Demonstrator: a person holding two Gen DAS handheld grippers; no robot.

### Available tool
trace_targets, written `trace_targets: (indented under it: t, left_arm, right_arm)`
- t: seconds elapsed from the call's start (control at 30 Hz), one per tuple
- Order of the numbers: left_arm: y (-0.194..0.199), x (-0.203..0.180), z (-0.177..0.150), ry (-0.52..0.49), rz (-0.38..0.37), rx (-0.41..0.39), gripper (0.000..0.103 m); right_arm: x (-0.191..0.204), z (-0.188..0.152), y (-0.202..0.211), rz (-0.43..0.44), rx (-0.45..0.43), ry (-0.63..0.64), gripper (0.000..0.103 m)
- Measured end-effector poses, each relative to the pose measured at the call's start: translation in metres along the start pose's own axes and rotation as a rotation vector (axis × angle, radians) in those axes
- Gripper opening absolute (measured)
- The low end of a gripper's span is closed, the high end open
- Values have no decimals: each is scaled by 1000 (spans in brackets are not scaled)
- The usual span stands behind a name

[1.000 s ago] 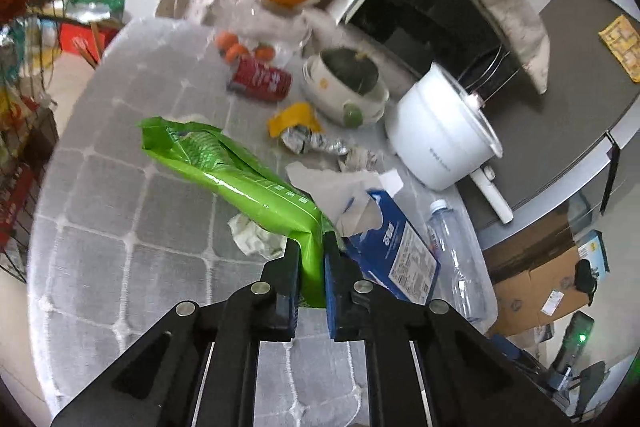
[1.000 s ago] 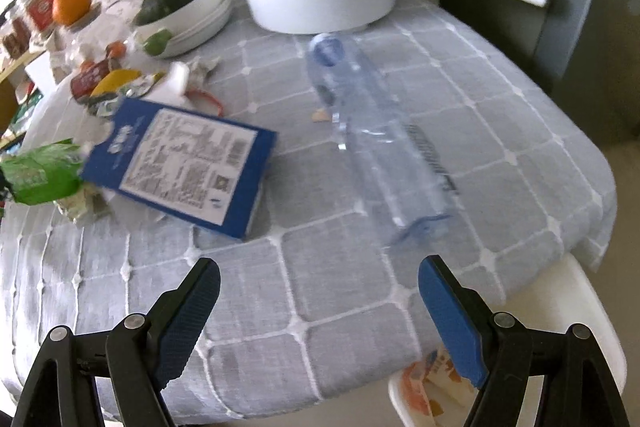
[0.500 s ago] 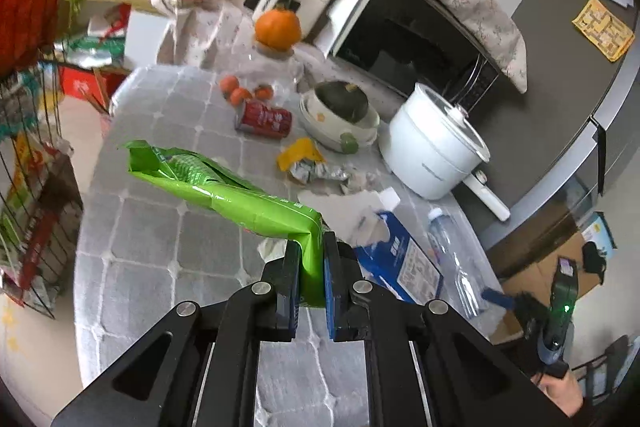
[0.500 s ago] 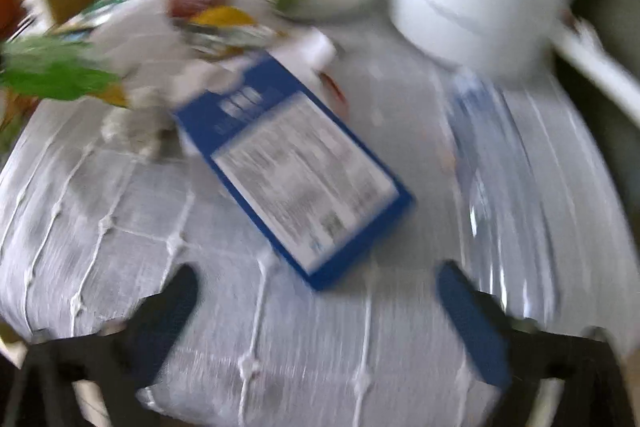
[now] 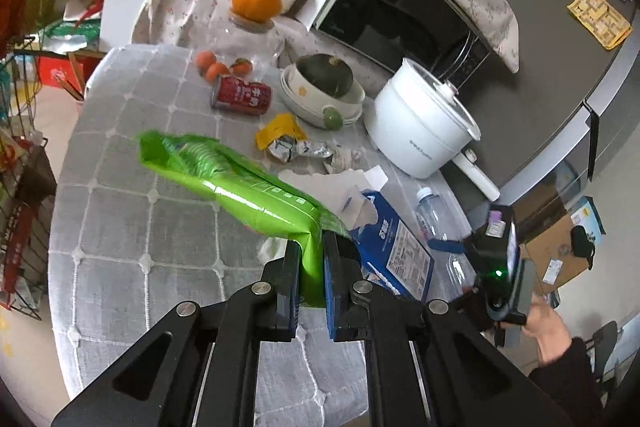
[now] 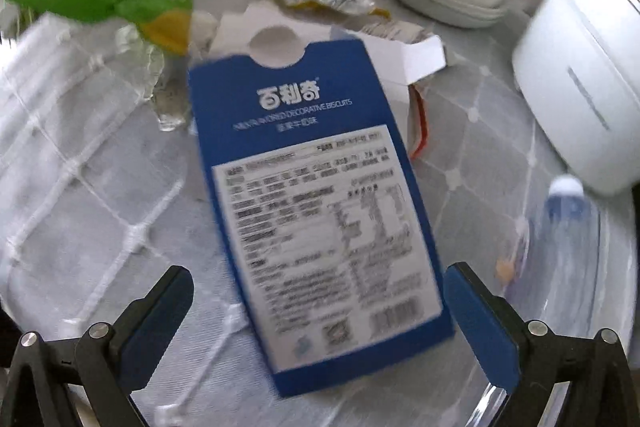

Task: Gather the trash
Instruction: 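Grasp the blue biscuit box with the right tool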

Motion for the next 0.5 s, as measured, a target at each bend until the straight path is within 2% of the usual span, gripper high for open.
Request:
trace_targets:
  t: [0.2,0.33,0.5]
  left_arm:
    - [-8,5,4,8,11,8,10]
    - [-8,5,6,9,14,-1,10]
    - [-2,4,11,12,9,-35,10]
  right_arm:
    - [-8,6,-29,9,72,56,102]
    - [-12,5,-44,28,107,5,101]
    - [-15,0,-35,72,55,-118,97]
Point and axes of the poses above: each gripper's, at about its wrist camera, not at the fingertips, and y roughly against the way its jaws point, x to its left, z to its top, the point moved 4 cm from there along -y, roughly the way its jaws point, and after that the axes turned 4 degrees about -z, right-handed, at the moved point
